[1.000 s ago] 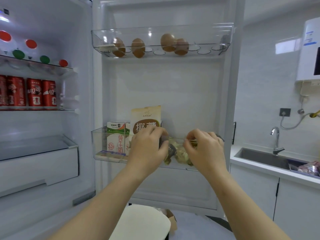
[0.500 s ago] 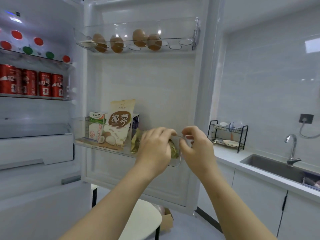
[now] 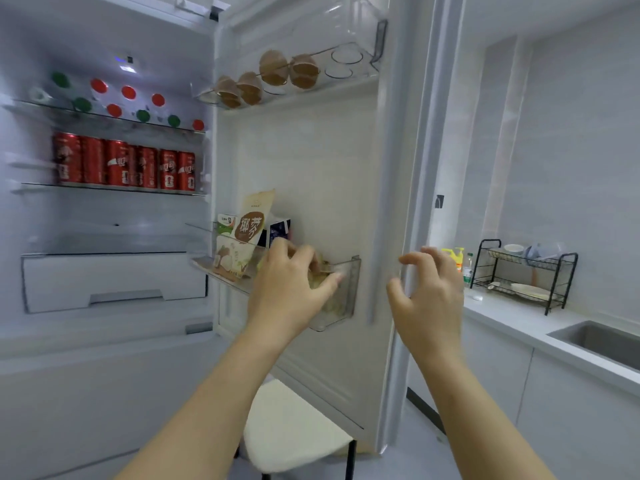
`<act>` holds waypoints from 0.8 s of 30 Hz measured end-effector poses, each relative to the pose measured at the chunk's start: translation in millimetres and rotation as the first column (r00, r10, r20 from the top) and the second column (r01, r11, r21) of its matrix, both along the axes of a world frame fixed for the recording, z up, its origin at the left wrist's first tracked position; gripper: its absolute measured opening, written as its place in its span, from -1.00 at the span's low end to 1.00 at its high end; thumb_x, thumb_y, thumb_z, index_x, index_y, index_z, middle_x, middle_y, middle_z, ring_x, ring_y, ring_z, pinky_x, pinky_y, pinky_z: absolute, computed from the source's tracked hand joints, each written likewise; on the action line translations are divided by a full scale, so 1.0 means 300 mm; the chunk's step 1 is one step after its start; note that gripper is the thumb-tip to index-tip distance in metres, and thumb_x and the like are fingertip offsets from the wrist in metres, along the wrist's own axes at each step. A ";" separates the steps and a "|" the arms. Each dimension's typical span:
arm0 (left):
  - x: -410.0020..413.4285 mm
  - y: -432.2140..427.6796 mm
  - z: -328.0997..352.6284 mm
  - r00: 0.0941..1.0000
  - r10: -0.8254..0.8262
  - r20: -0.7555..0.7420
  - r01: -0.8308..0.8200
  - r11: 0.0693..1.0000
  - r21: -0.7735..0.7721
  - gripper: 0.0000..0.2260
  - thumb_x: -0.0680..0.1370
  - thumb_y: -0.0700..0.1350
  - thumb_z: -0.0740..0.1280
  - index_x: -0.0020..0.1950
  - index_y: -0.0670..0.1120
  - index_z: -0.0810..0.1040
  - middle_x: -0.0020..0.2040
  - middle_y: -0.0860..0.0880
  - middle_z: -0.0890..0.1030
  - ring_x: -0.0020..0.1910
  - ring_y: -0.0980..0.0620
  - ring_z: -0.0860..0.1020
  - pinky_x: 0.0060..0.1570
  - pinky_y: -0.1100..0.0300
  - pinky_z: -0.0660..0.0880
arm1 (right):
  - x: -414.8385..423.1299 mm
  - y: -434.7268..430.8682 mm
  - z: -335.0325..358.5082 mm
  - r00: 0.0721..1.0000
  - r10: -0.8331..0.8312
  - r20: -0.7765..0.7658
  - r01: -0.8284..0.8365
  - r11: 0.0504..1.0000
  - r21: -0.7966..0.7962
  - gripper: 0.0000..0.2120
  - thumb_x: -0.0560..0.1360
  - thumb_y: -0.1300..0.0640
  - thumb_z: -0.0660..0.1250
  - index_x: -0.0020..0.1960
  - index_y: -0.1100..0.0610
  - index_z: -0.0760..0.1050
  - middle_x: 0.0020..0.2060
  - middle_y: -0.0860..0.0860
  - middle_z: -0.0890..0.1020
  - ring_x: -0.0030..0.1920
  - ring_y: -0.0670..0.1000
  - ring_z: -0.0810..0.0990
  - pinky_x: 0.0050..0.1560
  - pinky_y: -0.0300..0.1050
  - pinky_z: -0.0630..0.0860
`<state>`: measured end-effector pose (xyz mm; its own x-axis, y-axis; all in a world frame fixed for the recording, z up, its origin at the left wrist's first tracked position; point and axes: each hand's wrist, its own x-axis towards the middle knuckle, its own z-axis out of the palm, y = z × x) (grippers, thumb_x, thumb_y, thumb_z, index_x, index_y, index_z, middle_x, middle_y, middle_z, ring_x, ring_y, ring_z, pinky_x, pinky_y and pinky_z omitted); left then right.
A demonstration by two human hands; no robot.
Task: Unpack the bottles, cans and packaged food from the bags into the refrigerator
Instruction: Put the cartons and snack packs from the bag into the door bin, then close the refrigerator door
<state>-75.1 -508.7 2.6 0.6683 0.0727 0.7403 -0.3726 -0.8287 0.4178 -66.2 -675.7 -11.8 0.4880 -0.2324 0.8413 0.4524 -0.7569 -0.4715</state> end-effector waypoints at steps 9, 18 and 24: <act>-0.131 0.154 0.014 0.995 0.094 -0.041 -0.099 0.983 -0.158 -0.75 0.41 -0.02 0.35 0.05 -0.01 0.45 0.02 0.04 0.36 0.04 -0.02 0.43 -0.08 0.15 0.38 | -0.070 0.113 -0.006 0.895 0.441 0.067 -0.442 0.857 0.266 -0.72 0.37 -0.01 0.24 0.04 -0.10 0.26 -0.06 -0.18 0.46 -0.09 -0.11 0.49 -0.13 -0.25 0.40; -0.238 0.225 -0.011 0.856 0.181 0.484 -0.114 0.980 -0.166 -0.69 0.45 -0.05 0.19 0.11 -0.11 0.55 0.12 -0.07 0.43 0.14 0.04 0.36 0.12 -0.03 0.42 | -0.113 0.280 0.017 0.642 0.749 0.162 -0.764 0.609 0.212 -0.88 0.41 0.02 0.22 -0.09 -0.07 0.50 -0.22 -0.14 0.61 -0.23 -0.04 0.58 -0.20 0.00 0.54; -0.319 0.326 -0.007 0.843 0.221 0.491 -0.098 0.959 -0.265 -0.53 0.47 0.15 0.20 0.27 -0.10 0.42 0.20 0.06 0.27 0.20 0.09 0.35 0.19 0.13 0.40 | -0.153 0.461 0.010 0.497 0.865 0.063 -0.865 0.488 0.117 -0.76 0.40 0.16 0.25 -0.03 -0.14 0.50 -0.09 -0.18 0.61 -0.20 -0.15 0.57 -0.21 -0.38 0.45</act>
<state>-170.8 -411.0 0.7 0.1644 0.3472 0.9233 -0.4542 -0.8042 0.3833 -112.0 -537.4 -8.9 0.5028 0.2145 0.8374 0.8464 0.0746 -0.5273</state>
